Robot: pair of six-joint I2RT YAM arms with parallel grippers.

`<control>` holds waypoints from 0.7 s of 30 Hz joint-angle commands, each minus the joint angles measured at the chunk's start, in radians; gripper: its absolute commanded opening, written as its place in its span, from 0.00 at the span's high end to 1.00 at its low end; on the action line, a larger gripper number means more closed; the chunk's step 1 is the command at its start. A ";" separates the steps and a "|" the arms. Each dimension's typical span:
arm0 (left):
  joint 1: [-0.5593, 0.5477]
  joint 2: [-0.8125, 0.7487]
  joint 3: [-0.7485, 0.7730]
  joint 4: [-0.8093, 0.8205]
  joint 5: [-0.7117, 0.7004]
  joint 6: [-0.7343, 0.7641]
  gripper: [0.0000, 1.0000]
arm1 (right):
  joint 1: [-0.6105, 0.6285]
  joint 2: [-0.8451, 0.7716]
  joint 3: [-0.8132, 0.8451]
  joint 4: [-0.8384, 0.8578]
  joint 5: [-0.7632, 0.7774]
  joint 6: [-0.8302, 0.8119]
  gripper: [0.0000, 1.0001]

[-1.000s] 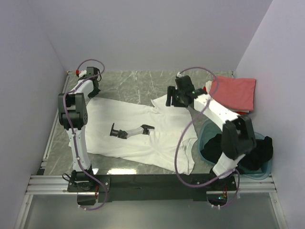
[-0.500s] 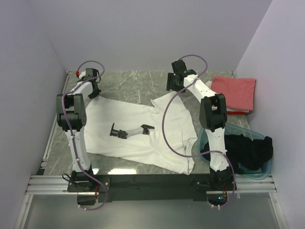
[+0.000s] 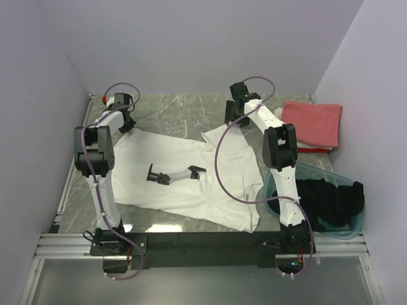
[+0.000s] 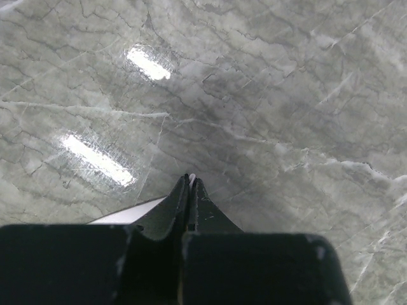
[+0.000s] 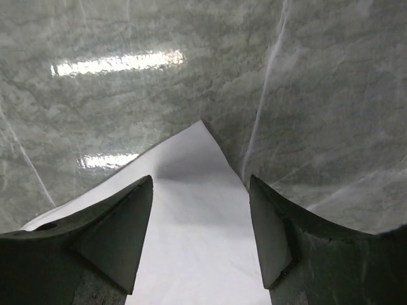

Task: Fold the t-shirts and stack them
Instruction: Fold the tshirt

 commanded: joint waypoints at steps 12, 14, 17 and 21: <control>-0.011 -0.035 -0.021 0.009 0.033 0.006 0.99 | -0.012 0.059 0.032 -0.020 -0.007 -0.007 0.42; -0.011 -0.040 -0.023 0.010 0.030 0.008 0.99 | -0.012 0.053 0.021 -0.015 -0.016 -0.009 0.51; -0.011 -0.046 -0.024 0.010 0.028 0.008 0.99 | -0.012 0.042 0.017 -0.008 -0.022 -0.009 0.69; -0.012 -0.065 -0.026 0.009 0.047 0.009 0.99 | -0.012 0.010 -0.008 0.014 -0.019 -0.015 1.00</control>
